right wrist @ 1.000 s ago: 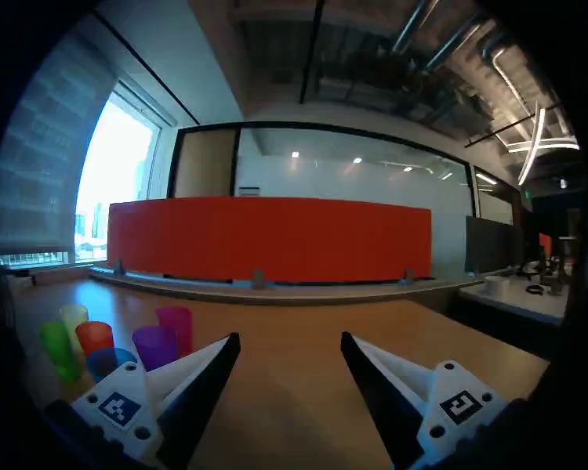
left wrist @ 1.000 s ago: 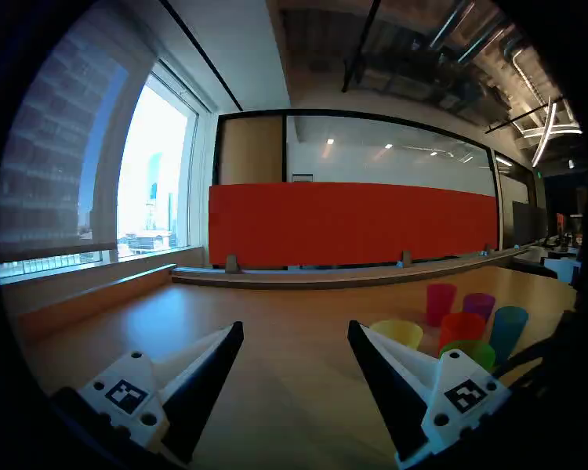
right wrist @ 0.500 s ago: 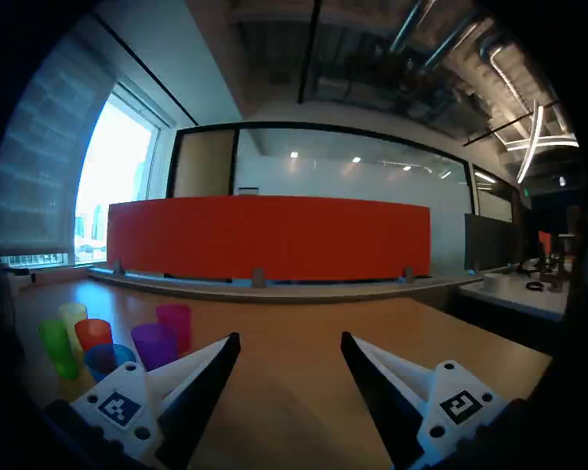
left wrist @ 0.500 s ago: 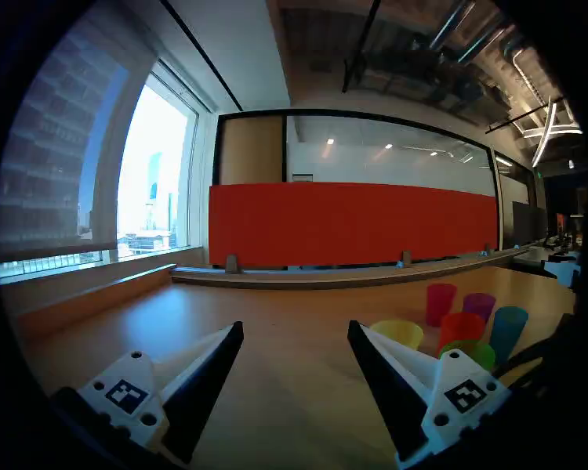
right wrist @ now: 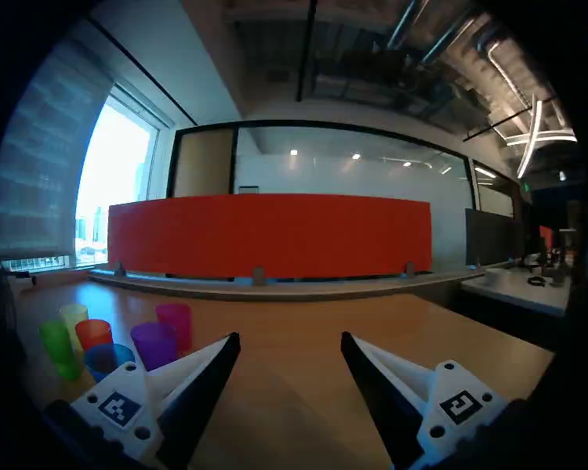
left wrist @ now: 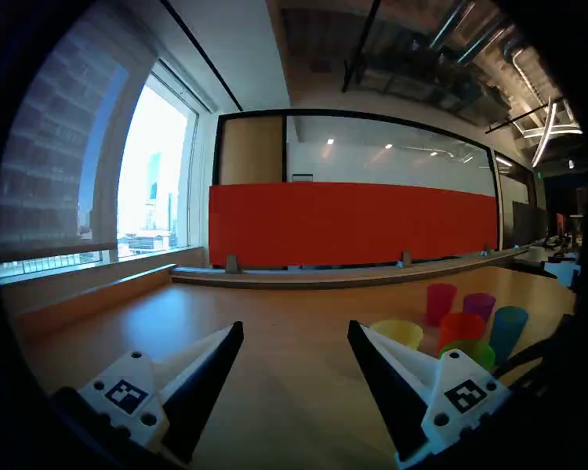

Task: Pour water

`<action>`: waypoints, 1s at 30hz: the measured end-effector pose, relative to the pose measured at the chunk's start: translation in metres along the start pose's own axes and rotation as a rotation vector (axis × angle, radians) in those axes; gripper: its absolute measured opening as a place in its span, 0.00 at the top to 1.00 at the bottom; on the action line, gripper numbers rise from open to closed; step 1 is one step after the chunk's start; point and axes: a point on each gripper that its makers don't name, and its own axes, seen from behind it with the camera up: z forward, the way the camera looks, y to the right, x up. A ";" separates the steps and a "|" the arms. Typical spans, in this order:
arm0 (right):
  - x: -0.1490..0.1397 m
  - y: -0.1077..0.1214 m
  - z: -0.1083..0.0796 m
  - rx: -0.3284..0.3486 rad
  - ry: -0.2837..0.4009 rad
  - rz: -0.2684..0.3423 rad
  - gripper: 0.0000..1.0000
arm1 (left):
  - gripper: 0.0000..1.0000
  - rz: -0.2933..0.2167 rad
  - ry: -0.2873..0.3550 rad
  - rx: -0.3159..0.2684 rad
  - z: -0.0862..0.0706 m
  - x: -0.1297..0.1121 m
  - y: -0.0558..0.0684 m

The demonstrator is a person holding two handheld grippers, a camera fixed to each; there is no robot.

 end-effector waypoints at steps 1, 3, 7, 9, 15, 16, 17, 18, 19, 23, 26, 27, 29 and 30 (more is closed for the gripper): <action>0.000 0.000 0.000 0.001 0.000 0.000 0.00 | 0.01 0.000 0.000 0.000 0.000 0.000 0.000; 0.000 0.000 0.000 0.003 -0.001 0.000 0.00 | 0.01 0.000 0.000 0.000 0.000 0.000 0.000; 0.001 -0.001 0.000 0.007 0.000 0.001 0.00 | 0.01 0.000 0.000 0.000 0.000 0.000 0.000; 0.001 -0.001 -0.001 0.007 0.000 0.001 0.00 | 0.01 0.000 0.000 0.000 0.000 0.000 0.000; 0.001 0.001 -0.001 0.003 -0.001 0.001 0.00 | 0.01 0.000 0.000 0.000 0.000 0.000 0.000; 0.001 0.001 -0.001 0.003 -0.002 0.001 0.00 | 0.01 0.000 0.000 0.000 0.000 0.000 0.000; 0.001 0.001 -0.001 0.003 -0.003 0.001 0.00 | 0.01 0.000 0.000 0.000 0.000 0.000 0.000; 0.001 0.001 0.000 0.003 -0.003 0.001 0.00 | 0.01 0.000 0.000 0.000 0.000 0.000 0.000; 0.001 0.001 0.000 0.003 -0.003 0.002 0.00 | 0.01 0.000 0.000 0.000 0.000 0.000 0.000; 0.000 0.001 0.000 0.003 -0.003 0.002 0.00 | 0.01 0.000 0.000 0.000 0.000 0.000 0.001; 0.000 0.001 0.000 0.003 -0.003 0.002 0.00 | 0.01 0.000 0.000 0.000 0.000 0.000 0.001; 0.000 0.001 0.000 0.003 -0.003 0.002 0.00 | 0.01 0.000 0.000 0.000 0.000 0.000 0.001; 0.000 0.001 0.000 0.003 -0.003 0.002 0.00 | 0.01 0.000 0.000 0.000 0.000 0.000 0.001; 0.000 0.001 0.000 0.003 -0.003 0.002 0.00 | 0.01 0.000 0.000 0.000 0.000 0.000 0.001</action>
